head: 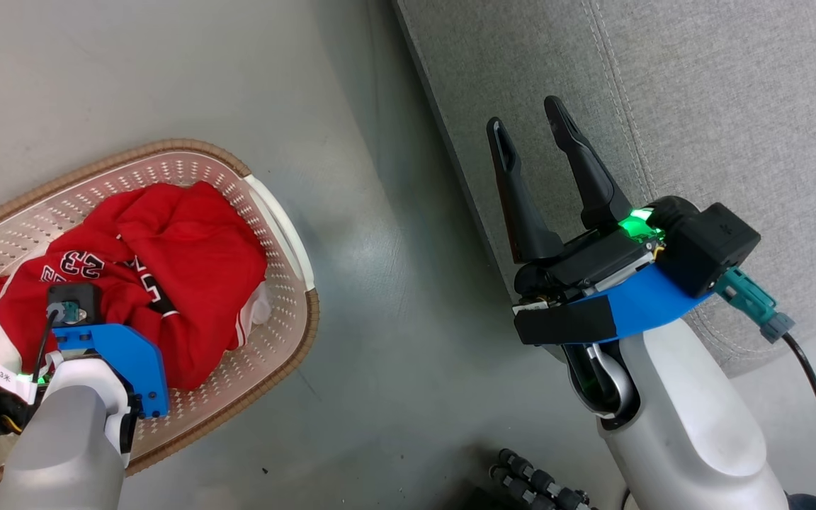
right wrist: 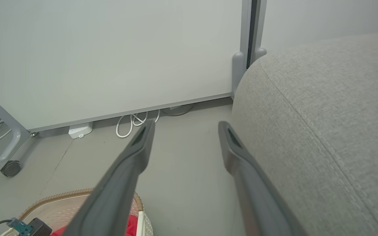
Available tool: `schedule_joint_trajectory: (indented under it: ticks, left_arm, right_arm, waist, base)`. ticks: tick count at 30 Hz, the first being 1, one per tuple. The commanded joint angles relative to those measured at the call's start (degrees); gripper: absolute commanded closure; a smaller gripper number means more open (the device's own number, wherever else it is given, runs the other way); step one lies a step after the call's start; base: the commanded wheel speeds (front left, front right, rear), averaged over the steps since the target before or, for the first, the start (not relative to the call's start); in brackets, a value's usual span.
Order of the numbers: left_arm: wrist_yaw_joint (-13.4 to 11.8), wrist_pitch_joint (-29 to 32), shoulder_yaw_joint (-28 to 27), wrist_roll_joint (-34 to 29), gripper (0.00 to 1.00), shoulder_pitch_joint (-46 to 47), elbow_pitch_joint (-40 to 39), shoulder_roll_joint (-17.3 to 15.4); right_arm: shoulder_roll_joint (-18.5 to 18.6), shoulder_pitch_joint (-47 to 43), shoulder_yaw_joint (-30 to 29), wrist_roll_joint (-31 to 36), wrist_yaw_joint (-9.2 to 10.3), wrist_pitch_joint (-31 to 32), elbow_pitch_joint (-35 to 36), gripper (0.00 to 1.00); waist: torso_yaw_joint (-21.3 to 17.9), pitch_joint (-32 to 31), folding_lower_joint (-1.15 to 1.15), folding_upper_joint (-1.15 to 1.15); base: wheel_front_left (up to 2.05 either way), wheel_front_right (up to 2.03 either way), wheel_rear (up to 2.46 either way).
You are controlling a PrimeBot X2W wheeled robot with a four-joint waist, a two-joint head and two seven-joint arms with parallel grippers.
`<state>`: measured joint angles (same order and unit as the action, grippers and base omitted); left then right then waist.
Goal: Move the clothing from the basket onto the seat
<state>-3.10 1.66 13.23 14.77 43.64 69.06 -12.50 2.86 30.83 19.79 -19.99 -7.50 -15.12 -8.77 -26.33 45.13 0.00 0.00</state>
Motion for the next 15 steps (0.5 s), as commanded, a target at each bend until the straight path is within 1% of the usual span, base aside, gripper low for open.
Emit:
schedule_joint_trajectory:
  ticks: [1, 8, 11, 15]
  left_arm:
    - [0.15, -0.25, 0.13, 0.22, 1.00, 0.71, 0.24, -0.26]
    - [0.29, -0.83, 0.83, 0.82, 1.00, -0.22, 1.15, 1.19]
    - [0.70, -1.31, 1.03, 1.16, 1.00, -0.61, 1.47, 2.30]
    - [1.64, -2.31, 1.65, 1.35, 1.00, -0.90, 1.90, 4.33]
  right_arm:
    - [0.04, 0.90, -0.13, 0.08, 0.02, -0.02, -0.13, 0.00]
    - [0.04, 0.71, -0.02, 1.38, 0.02, -0.02, -1.27, 0.00]
    - [0.04, 0.33, -0.28, 2.78, 0.02, -0.02, -2.27, 0.00]
    - [0.05, -1.04, -0.54, 5.52, 0.02, -0.01, -4.54, 0.00]
  waist:
    - [0.10, -0.14, 0.00, 0.00]
    - [0.71, -1.72, 0.00, 0.00]
    - [1.54, -3.58, 0.00, 0.00]
    - [3.51, -7.62, 0.00, 0.00]
  base:
    - [0.00, 0.00, 0.00]
    - [0.00, 0.00, 0.00]
    - [0.00, 0.00, 0.00]
    - [0.00, 0.00, 0.00]
